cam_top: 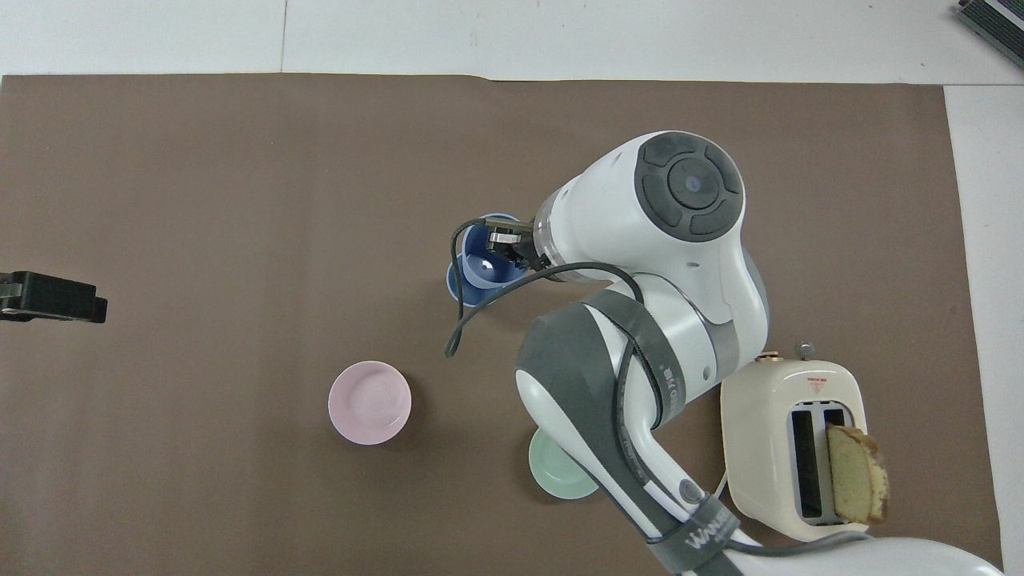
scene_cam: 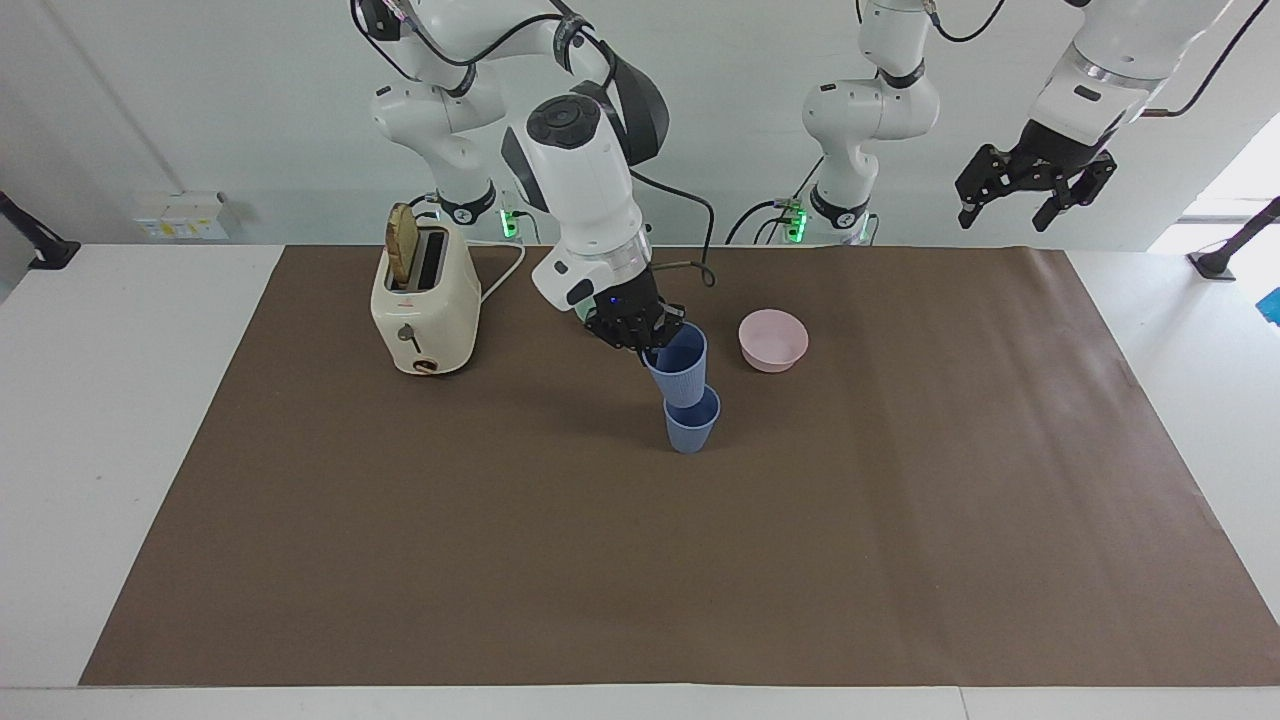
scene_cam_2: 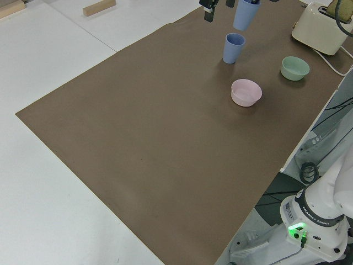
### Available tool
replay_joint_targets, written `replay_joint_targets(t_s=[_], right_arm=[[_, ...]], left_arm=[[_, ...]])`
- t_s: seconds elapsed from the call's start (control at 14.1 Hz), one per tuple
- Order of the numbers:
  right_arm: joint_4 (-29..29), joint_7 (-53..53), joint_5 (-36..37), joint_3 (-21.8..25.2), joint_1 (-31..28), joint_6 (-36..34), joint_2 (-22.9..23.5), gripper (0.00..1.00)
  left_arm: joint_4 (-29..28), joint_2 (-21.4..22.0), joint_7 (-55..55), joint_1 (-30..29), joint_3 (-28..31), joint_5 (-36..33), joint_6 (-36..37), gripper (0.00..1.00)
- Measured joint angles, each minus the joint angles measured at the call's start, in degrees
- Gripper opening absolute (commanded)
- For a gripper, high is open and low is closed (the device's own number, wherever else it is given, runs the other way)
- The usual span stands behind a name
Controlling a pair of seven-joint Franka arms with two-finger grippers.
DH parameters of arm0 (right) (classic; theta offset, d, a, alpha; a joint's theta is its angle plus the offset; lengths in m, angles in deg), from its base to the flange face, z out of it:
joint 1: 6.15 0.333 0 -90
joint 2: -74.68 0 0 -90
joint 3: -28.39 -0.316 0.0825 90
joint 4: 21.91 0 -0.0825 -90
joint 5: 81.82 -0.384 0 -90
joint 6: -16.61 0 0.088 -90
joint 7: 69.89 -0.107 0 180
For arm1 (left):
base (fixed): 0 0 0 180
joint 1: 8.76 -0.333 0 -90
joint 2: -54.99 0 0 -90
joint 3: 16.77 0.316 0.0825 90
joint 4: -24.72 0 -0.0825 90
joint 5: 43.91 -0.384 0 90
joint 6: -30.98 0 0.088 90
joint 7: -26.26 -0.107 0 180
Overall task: Stack blue cups with both arms
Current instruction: 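Lower the held cup into the placed cup and open the right gripper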
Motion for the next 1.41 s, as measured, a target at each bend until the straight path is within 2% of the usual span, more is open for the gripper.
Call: replay_joint_targets(t_s=[0.57, 1.41], right_arm=[[0.08, 0.11, 0.00, -0.03, 1.55, 0.86, 3.45, 0.00], [1.42, 0.22, 0.00, 0.06, 1.23, 1.40, 3.82, 0.00]], left_arm=[[0.00, 0.00, 0.00, 0.00, 0.00, 0.00, 0.00, 1.00], [0.00, 0.00, 0.00, 0.00, 0.00, 0.00, 0.00, 1.00]])
